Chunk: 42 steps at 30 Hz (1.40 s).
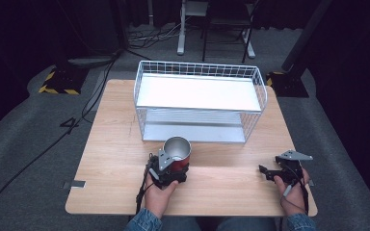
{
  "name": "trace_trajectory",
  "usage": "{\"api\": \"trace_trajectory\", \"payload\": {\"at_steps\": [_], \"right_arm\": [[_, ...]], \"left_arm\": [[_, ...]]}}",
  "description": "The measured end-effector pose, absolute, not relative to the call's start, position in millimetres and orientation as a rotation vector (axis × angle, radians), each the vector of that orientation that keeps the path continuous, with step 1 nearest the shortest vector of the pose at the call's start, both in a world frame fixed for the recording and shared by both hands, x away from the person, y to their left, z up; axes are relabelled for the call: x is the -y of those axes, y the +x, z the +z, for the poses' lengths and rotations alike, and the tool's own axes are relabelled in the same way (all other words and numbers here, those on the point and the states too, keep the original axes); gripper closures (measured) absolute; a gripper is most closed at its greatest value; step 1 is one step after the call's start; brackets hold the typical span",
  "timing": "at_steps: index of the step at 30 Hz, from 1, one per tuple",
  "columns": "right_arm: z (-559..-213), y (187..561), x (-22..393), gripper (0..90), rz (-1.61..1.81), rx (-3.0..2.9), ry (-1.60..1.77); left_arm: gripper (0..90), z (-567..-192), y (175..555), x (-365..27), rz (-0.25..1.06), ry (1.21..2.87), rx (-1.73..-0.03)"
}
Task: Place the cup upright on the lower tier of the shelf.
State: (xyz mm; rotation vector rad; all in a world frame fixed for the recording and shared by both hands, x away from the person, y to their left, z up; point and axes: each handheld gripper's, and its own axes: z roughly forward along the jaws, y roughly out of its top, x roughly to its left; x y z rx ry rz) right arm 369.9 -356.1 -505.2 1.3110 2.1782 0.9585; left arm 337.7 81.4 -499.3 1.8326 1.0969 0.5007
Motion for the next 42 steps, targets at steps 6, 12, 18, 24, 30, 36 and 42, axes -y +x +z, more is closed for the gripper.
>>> {"api": "trace_trajectory", "payload": {"at_steps": [6,12,18,24,30,36,42], "right_arm": [[-505,368,358,15.0,0.962,-2.185,1.304],[-505,368,358,15.0,0.961,-2.185,1.305],[-505,368,358,15.0,0.961,-2.185,1.302],[-505,368,358,15.2,0.961,-2.184,1.301],[-505,368,357,15.3,0.960,-2.183,1.303],[-505,367,357,15.7,0.958,-2.183,1.300],[-505,367,357,15.7,0.958,-2.183,1.300]], "left_arm": [[15.3,-499,337,-82,0.539,1.829,-1.095],[15.7,-499,338,-86,0.542,1.818,-1.102],[15.9,-499,338,-88,0.540,1.813,-1.098],[15.9,-492,334,-89,0.540,1.820,-1.071],[15.9,-482,334,-91,0.516,1.834,-1.047],[15.9,-474,342,-86,0.481,1.851,-1.028],[15.9,-463,356,-75,0.454,1.850,-1.011]]}}
